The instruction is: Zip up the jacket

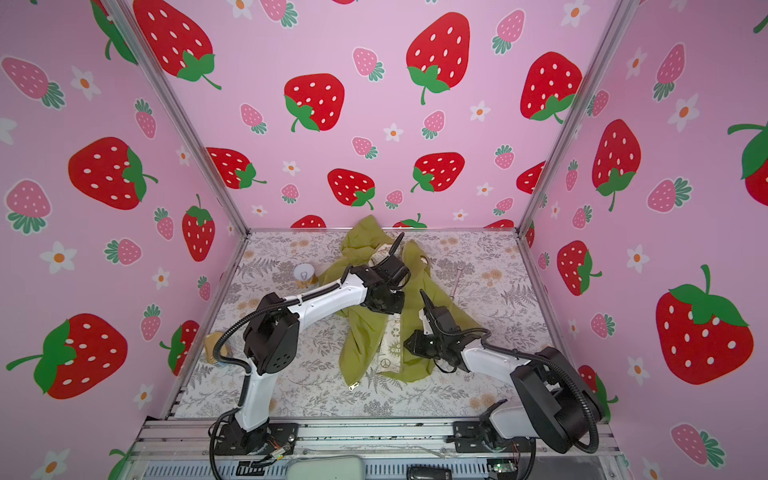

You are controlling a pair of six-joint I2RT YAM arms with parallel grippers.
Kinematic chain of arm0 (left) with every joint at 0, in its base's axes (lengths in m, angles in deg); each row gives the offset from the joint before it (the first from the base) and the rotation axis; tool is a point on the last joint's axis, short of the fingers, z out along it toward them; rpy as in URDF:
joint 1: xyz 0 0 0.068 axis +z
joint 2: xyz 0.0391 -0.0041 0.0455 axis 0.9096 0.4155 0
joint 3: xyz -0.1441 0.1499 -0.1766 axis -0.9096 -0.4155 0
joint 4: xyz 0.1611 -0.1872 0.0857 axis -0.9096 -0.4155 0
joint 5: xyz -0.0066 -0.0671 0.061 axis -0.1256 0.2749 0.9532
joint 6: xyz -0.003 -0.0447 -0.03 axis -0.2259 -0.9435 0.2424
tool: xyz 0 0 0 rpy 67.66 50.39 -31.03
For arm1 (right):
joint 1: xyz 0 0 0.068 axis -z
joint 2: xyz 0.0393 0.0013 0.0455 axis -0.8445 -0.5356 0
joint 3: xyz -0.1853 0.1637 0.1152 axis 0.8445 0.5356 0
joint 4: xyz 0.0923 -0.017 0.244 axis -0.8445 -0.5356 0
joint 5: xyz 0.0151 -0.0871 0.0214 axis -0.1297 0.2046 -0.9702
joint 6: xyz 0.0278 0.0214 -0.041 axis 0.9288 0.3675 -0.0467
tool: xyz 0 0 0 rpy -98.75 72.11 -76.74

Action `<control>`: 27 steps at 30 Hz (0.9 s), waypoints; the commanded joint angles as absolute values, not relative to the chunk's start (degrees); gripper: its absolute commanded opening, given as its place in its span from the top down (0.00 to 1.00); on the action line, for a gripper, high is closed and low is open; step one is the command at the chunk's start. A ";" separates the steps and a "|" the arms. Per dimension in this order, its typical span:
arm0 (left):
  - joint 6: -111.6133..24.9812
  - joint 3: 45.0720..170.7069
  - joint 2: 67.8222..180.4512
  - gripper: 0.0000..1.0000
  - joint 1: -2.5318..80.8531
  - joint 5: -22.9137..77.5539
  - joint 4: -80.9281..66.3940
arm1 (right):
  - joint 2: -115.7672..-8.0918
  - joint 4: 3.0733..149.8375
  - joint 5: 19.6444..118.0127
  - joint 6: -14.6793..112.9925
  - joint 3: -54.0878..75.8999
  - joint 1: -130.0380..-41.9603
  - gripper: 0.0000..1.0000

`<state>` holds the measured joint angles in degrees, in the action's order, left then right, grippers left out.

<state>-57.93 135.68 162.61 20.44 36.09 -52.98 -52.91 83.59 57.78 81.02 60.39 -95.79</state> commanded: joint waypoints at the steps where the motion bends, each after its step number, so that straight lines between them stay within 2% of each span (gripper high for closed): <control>1: -58.33 134.36 159.90 0.93 21.33 35.20 -52.21 | -54.62 86.49 56.15 82.41 58.95 -96.46 0.74; 20: -58.87 127.18 148.51 0.84 26.33 33.02 -49.90 | -56.04 96.75 51.40 87.10 59.29 -97.83 0.66; 27: -58.93 122.98 144.40 0.76 29.98 32.33 -49.71 | -58.29 96.64 52.10 87.10 55.28 -100.69 0.66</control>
